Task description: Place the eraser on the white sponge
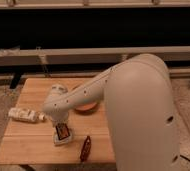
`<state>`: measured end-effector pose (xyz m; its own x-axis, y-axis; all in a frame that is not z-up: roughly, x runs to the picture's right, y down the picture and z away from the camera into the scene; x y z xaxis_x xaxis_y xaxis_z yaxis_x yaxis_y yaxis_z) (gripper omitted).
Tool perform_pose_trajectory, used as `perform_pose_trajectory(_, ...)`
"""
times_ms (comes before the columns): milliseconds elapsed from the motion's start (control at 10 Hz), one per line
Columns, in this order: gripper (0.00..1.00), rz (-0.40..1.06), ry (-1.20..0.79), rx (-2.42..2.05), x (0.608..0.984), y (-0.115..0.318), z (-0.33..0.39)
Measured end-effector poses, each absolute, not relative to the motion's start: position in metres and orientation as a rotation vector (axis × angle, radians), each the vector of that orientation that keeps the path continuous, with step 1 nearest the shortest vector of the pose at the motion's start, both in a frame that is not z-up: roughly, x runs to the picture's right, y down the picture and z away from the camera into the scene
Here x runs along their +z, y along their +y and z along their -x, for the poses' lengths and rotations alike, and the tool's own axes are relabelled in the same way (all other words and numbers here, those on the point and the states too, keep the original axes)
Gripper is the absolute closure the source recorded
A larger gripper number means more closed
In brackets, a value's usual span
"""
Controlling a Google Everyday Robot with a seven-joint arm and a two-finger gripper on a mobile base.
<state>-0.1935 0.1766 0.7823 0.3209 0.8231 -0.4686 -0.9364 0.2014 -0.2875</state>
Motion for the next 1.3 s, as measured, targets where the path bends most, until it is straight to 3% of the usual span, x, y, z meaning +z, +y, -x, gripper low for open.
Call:
perform_pose_trajectory(400,0.33,0.577,0.232,1.246,0.7804,0.1771,0.1896)
perform_pose_trajectory(600,0.19,0.577,0.228,1.245,0.7817,0.1748,0.1966)
perform_pose_trajectory(700,0.19,0.579,0.230,1.243,0.7816,0.1764,0.1983)
perform_pose_trajectory(900,0.28,0.574,0.232,1.250,0.7817,0.1753,0.1920)
perform_pose_trajectory(1100,0.48,0.578,0.227,1.244,0.7814,0.1763,0.1983)
perform_pose_trajectory(1300,0.54,0.575,0.229,1.248,0.7819,0.1759,0.1959)
